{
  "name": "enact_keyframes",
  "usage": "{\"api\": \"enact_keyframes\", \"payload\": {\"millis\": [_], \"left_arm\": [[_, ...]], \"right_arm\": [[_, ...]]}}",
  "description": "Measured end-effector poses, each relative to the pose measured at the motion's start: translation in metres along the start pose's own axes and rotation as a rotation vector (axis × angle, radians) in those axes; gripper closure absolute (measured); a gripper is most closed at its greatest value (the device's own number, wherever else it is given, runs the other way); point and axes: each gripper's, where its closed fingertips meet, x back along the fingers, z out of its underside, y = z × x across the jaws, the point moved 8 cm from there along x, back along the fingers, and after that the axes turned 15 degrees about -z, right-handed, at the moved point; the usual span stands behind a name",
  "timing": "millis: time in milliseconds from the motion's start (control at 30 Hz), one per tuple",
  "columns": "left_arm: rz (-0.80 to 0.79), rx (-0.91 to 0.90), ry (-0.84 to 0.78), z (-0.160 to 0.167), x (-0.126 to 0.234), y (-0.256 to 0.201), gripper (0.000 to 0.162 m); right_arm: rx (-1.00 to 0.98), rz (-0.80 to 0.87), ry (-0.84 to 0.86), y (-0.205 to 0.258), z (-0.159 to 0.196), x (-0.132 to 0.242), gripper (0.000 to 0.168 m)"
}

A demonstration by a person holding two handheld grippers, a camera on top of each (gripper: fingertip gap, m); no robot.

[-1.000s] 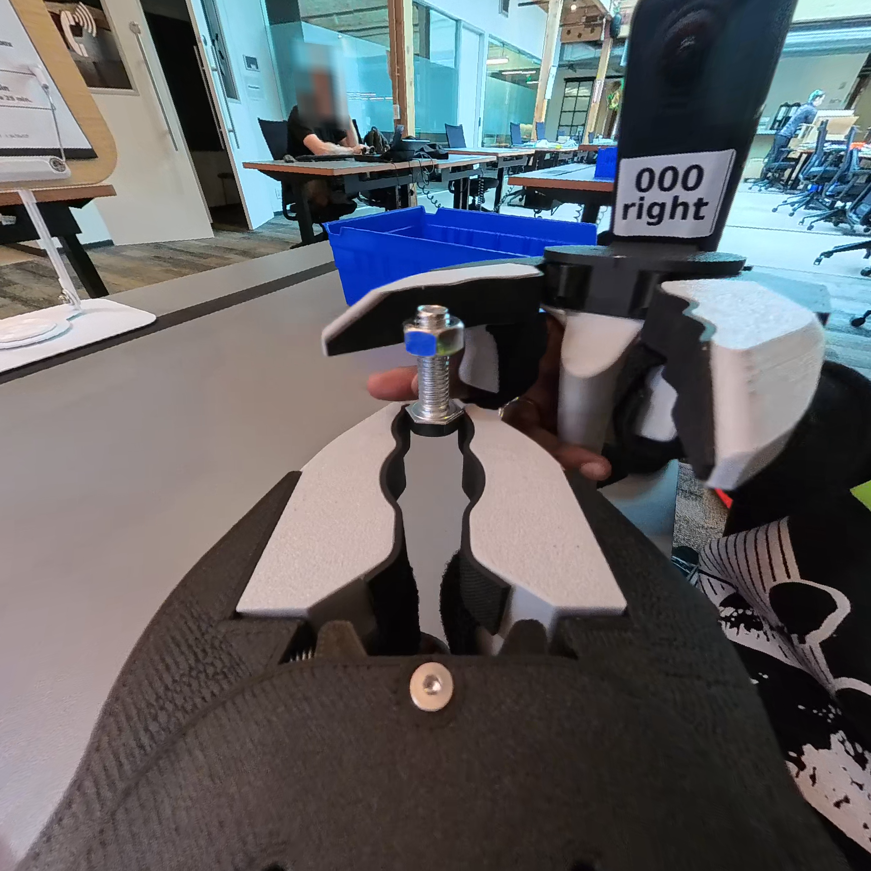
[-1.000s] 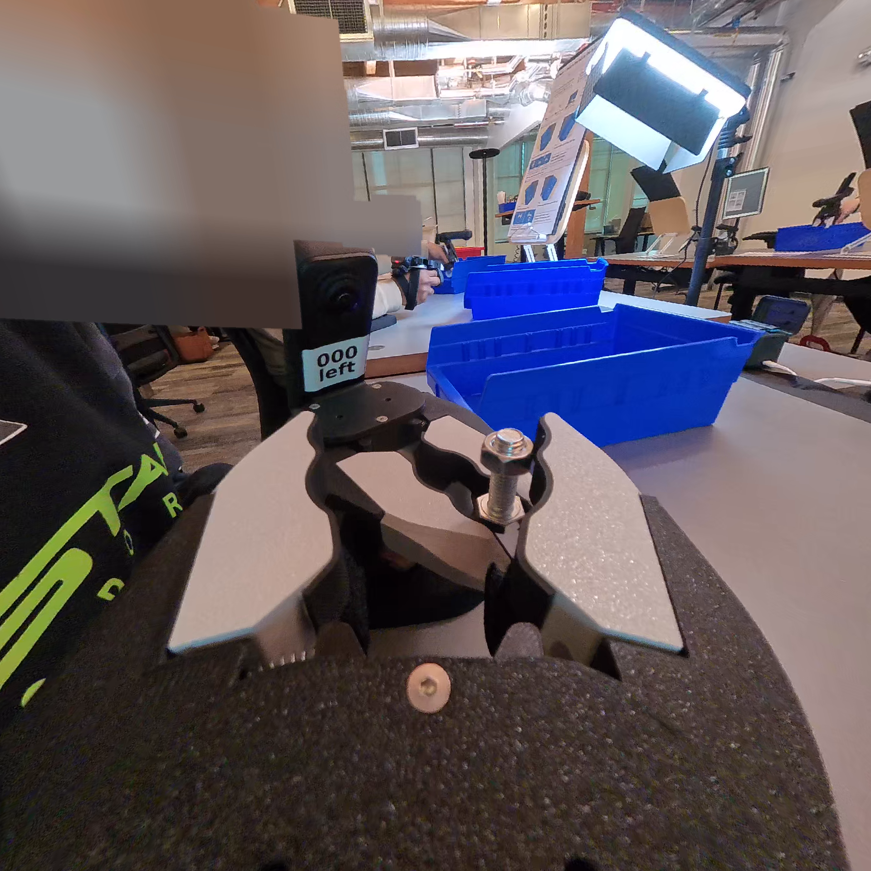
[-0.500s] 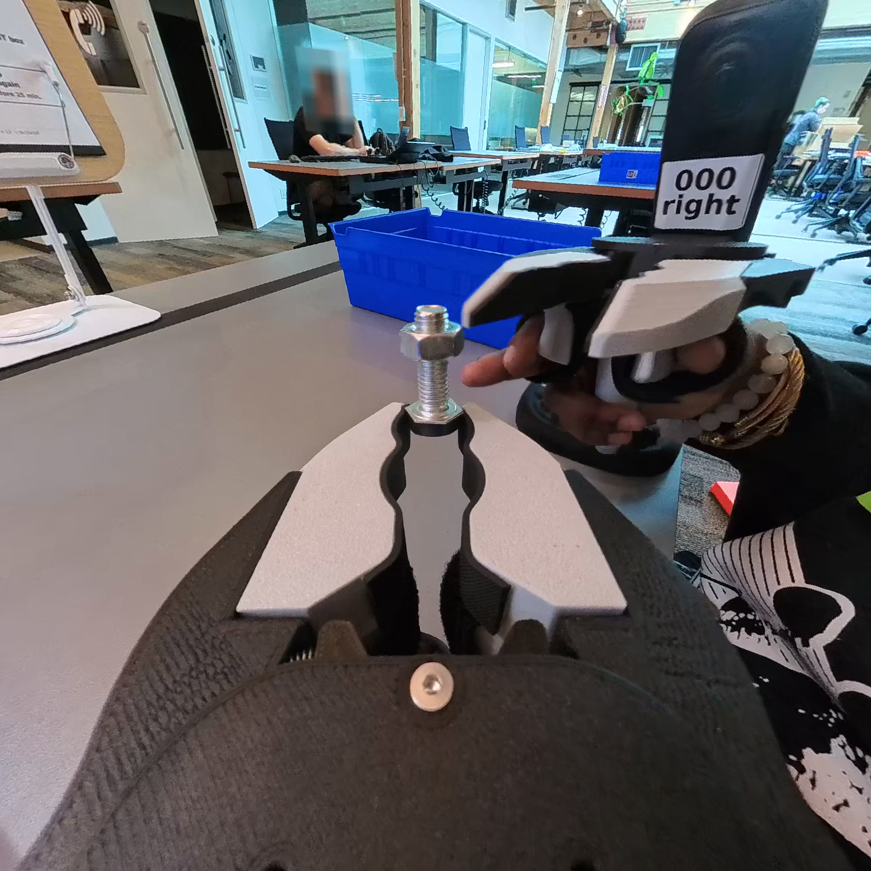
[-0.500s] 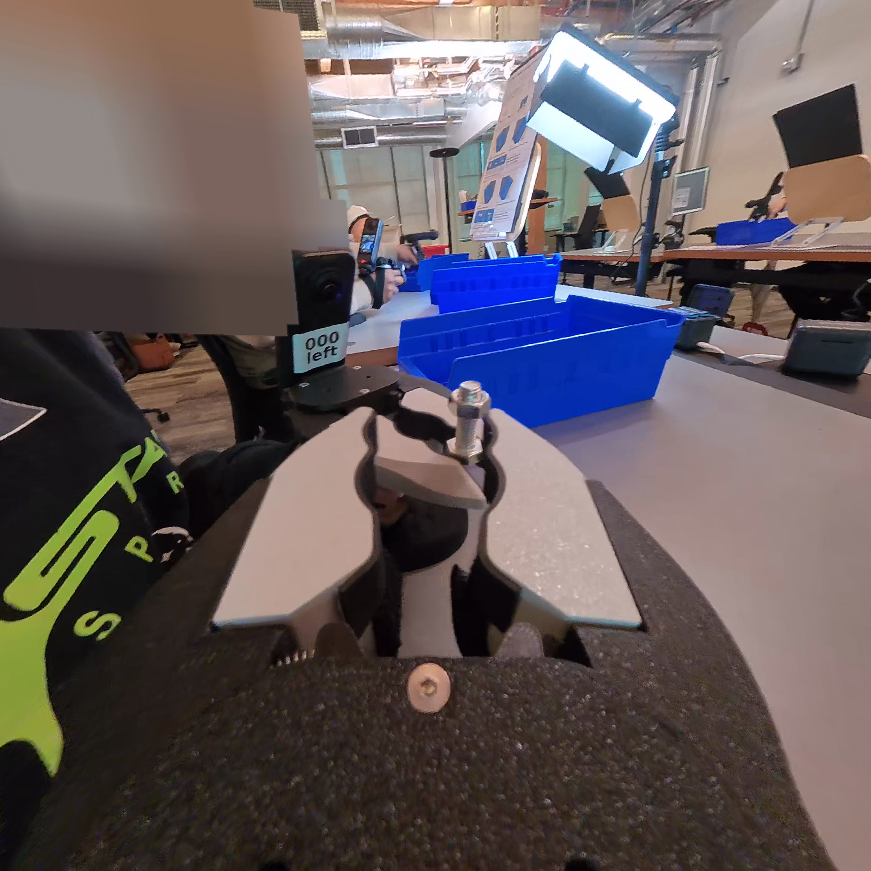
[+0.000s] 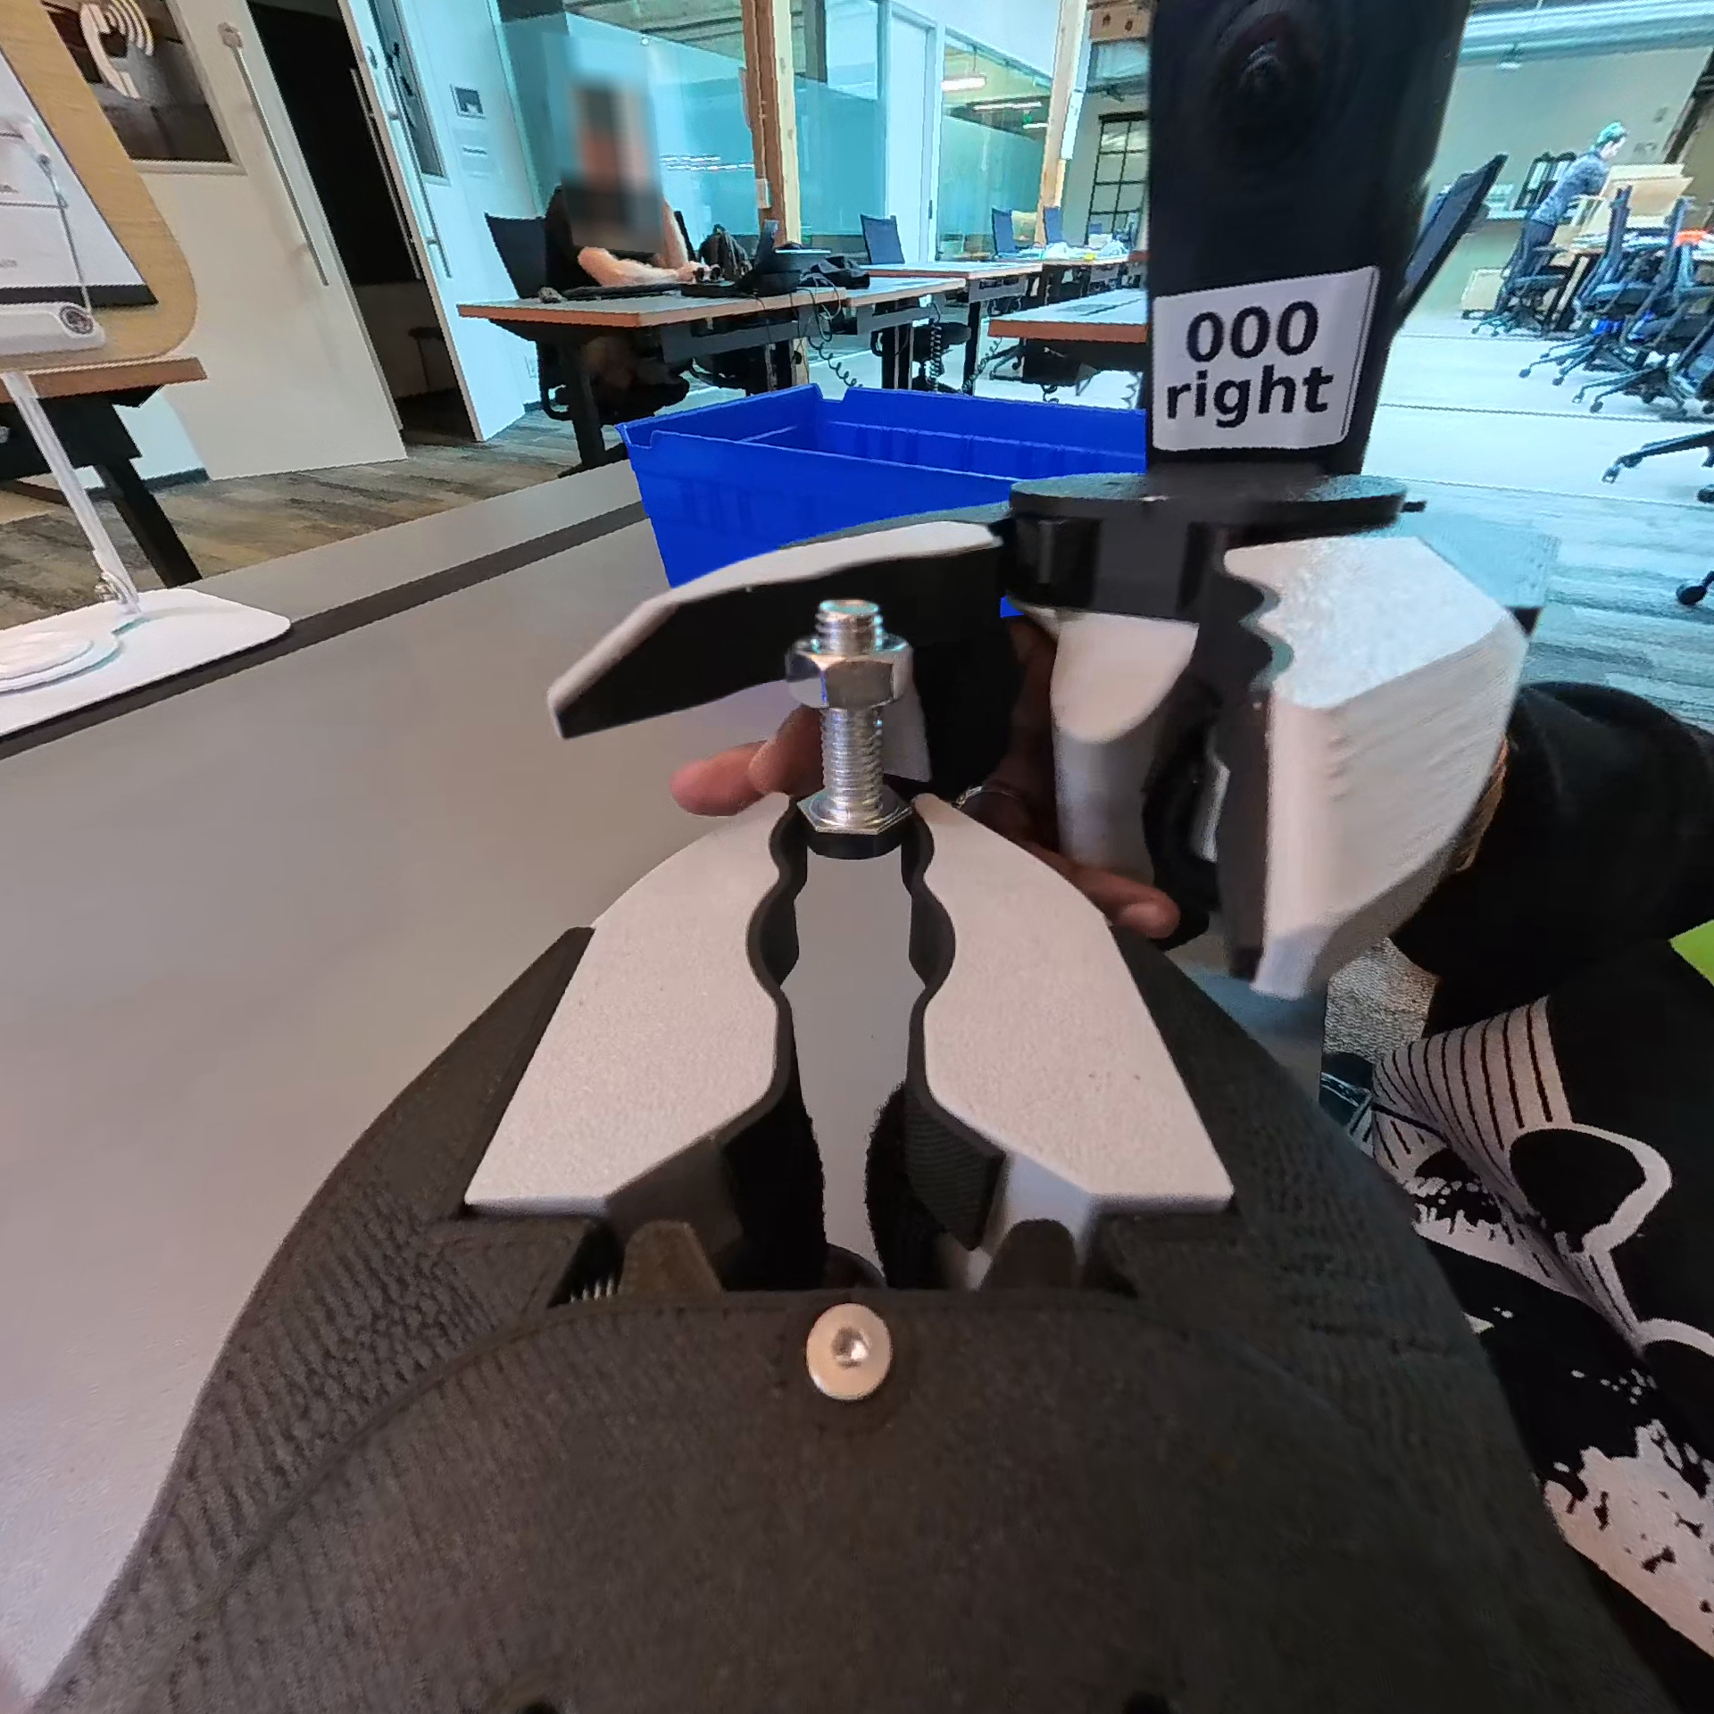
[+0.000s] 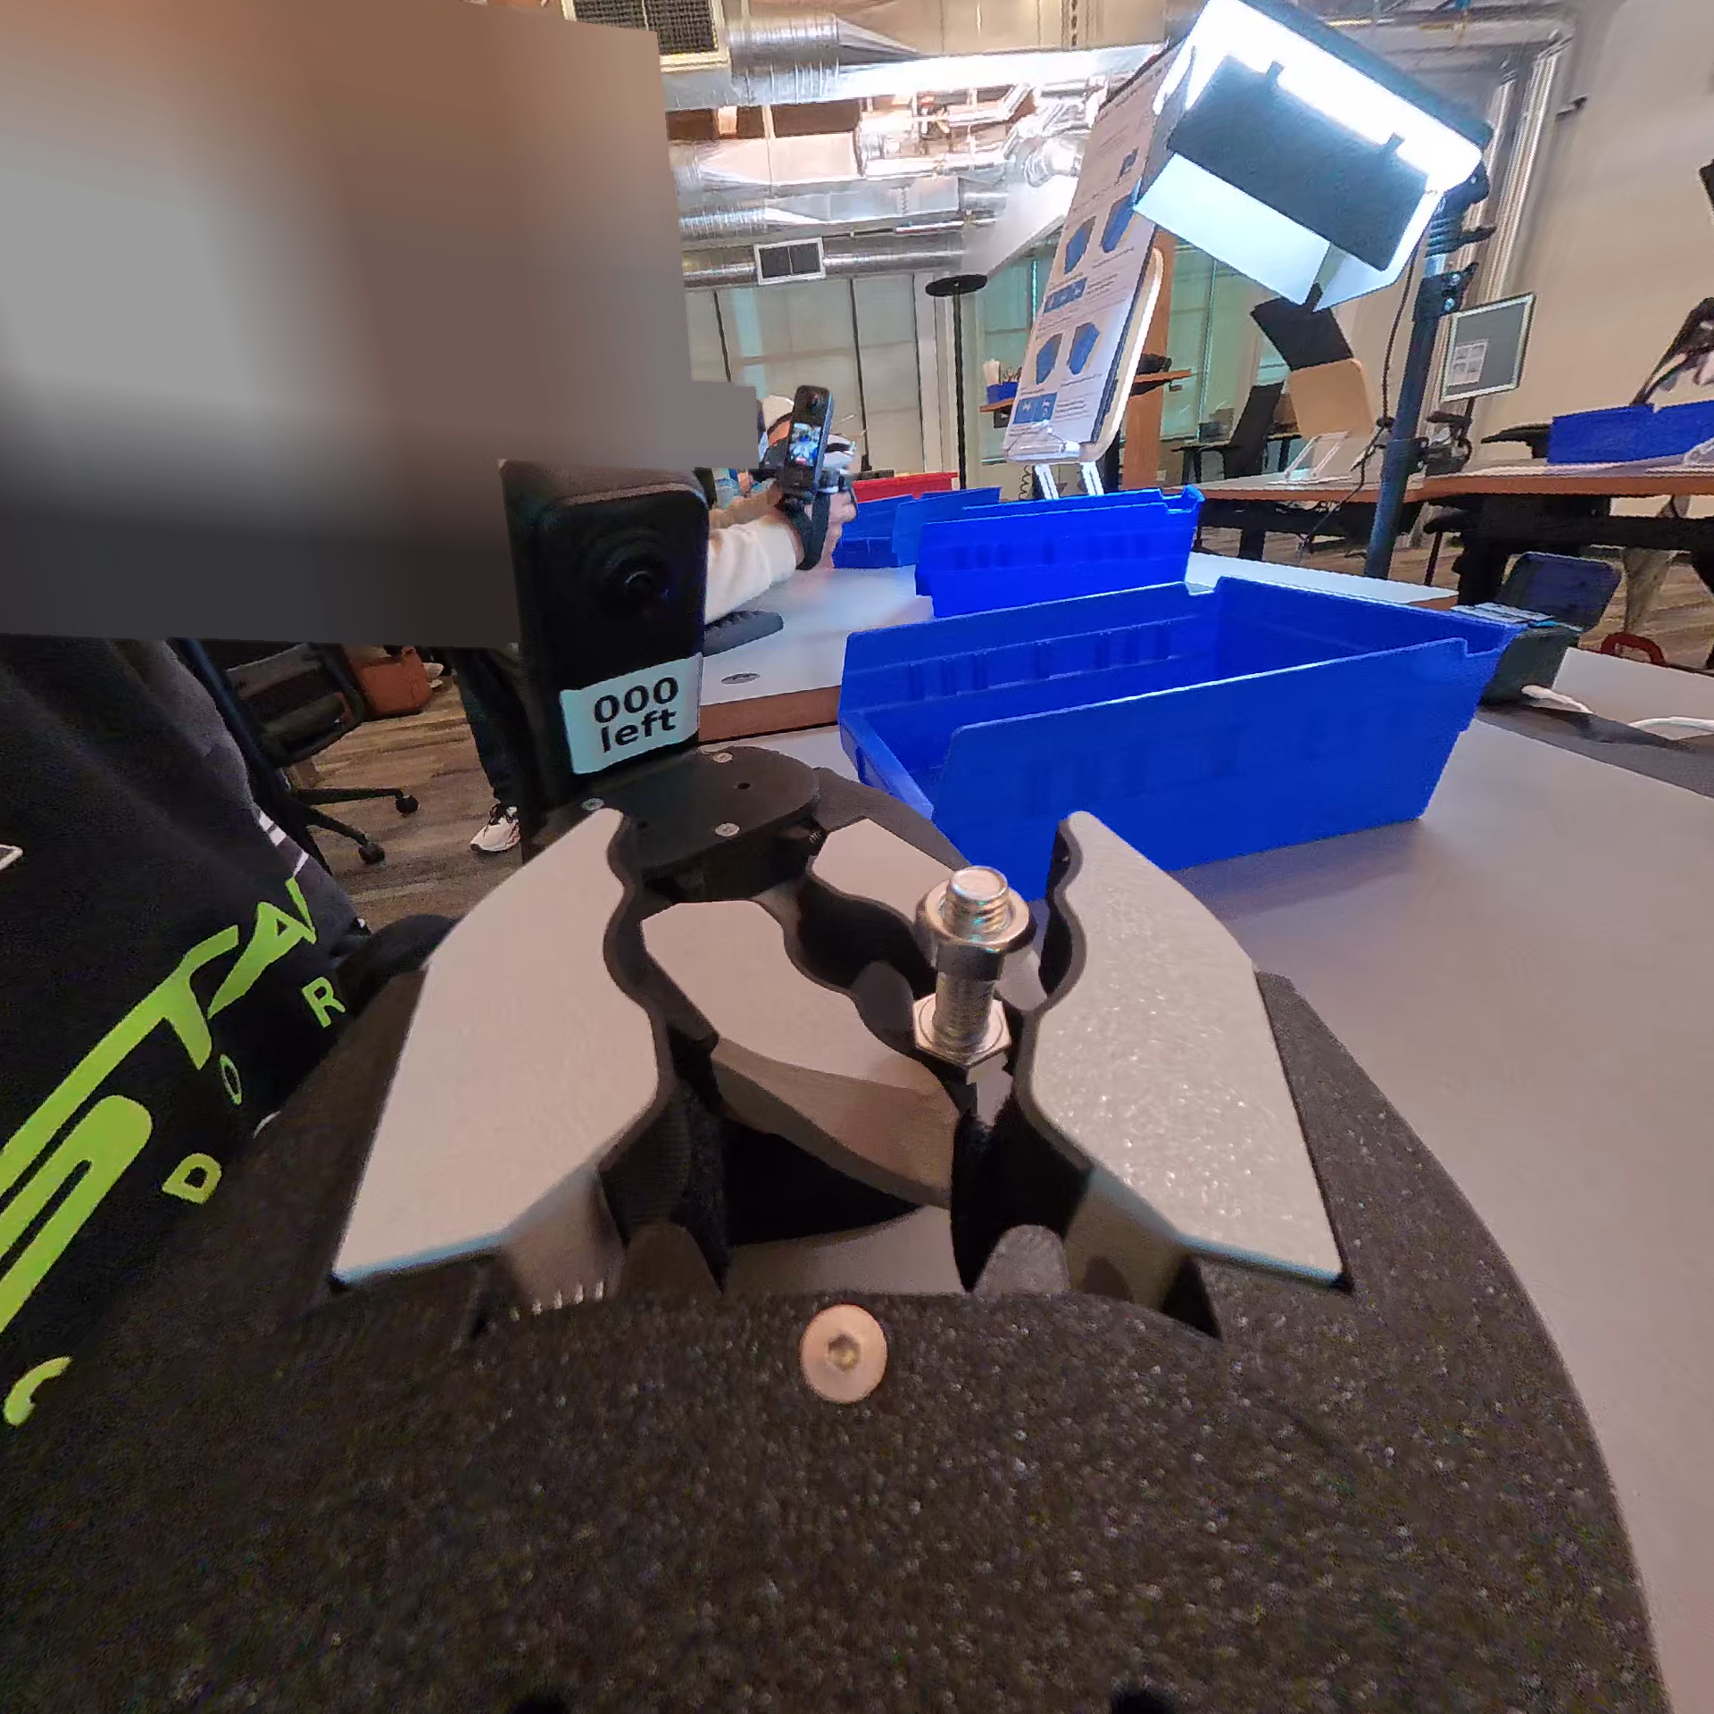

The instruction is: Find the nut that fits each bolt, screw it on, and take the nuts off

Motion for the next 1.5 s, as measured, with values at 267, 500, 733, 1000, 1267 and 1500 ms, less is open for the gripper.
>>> {"api": "enact_keyframes", "payload": {"millis": [267,500,733,1000,1267,1500], "left_arm": [[-0.022,0.012,-0.005,0.0,0.0,0.002,0.142],[-0.025,0.028,-0.007,0.0,0.001,0.004,0.142],[-0.023,0.021,-0.005,0.0,0.0,0.003,0.142],[-0.012,-0.001,0.002,0.0,0.0,0.001,0.142],[-0.019,0.008,0.006,0.0,-0.001,0.002,0.142],[-0.029,0.014,0.004,0.0,-0.001,0.003,0.142]], "right_arm": [[0.014,0.035,0.001,0.007,-0.001,0.015,0.098],[-0.018,0.038,-0.007,0.015,-0.003,0.041,0.137],[0.016,0.105,-0.031,0.006,-0.003,0.037,0.099],[-0.008,0.04,-0.013,-0.004,0.001,0.01,0.085],[0.001,0.021,0.009,0.001,0.0,0.009,0.099],[-0.01,0.062,0.021,0.008,-0.002,0.029,0.114]]}}
